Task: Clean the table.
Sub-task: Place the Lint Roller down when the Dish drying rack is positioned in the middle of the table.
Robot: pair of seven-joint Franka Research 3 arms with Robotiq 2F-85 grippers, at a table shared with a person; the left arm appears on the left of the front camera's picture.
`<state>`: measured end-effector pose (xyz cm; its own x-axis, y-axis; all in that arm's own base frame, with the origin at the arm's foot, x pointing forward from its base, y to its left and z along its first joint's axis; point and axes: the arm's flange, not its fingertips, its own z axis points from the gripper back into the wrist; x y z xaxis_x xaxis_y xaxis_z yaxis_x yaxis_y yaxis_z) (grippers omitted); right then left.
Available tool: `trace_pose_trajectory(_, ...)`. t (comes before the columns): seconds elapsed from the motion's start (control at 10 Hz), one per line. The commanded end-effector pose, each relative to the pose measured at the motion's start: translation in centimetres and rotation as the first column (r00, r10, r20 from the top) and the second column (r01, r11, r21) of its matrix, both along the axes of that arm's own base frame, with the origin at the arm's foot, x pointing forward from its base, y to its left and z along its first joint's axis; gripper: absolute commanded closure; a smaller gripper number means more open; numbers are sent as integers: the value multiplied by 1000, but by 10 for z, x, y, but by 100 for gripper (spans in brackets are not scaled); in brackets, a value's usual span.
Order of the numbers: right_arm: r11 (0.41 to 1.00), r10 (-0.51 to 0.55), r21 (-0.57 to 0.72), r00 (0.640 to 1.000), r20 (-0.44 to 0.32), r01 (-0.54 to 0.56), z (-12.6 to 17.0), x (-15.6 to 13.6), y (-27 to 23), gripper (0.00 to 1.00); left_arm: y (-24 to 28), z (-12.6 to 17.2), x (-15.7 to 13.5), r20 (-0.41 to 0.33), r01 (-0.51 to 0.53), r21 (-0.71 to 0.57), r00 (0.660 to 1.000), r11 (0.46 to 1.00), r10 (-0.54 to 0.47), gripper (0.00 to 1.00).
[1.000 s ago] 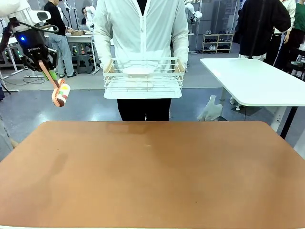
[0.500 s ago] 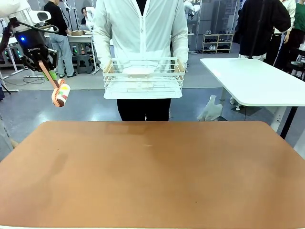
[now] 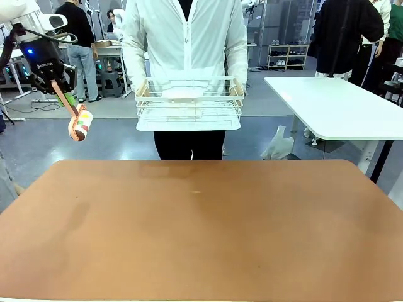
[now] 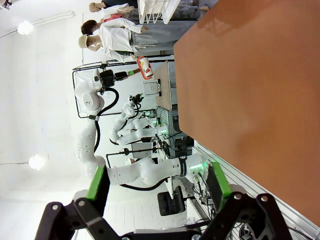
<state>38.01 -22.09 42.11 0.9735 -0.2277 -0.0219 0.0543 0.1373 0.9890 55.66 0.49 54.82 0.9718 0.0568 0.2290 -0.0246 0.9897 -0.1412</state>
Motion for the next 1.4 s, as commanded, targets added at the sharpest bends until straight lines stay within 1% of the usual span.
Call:
trace_pose_trajectory(0.0,1000,-2,-6,1000,-4,2,3,0,0,0,2,1,0,3,4,12,1000,1000,-4,79)
trace_pose_trajectory(1.3,1000,-2,-6,1000,-4,2,3,0,0,0,2,1,0,3,4,12,1000,1000,-4,79)
